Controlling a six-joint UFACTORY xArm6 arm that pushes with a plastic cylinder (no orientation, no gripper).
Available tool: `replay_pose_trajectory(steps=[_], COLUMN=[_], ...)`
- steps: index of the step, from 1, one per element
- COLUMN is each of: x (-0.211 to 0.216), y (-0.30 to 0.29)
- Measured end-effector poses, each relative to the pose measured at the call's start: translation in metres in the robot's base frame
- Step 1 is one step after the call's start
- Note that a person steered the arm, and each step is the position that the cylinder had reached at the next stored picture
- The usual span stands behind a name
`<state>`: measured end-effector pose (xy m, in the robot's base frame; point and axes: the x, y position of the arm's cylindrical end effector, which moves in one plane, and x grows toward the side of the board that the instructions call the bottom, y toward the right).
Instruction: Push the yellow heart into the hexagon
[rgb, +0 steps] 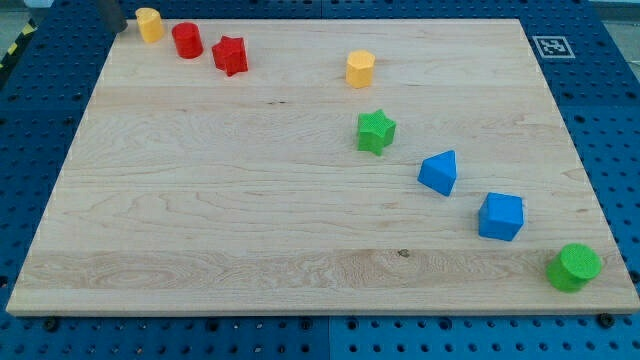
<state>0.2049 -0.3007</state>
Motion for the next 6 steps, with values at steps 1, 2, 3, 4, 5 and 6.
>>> replay_pose_trajectory(steps=[1, 2, 3, 4, 5, 6], x=[-0.014, -0.011, 0.005, 0.006, 0.004, 0.003], y=[0.005, 0.015, 0.042, 0.075, 0.115, 0.159])
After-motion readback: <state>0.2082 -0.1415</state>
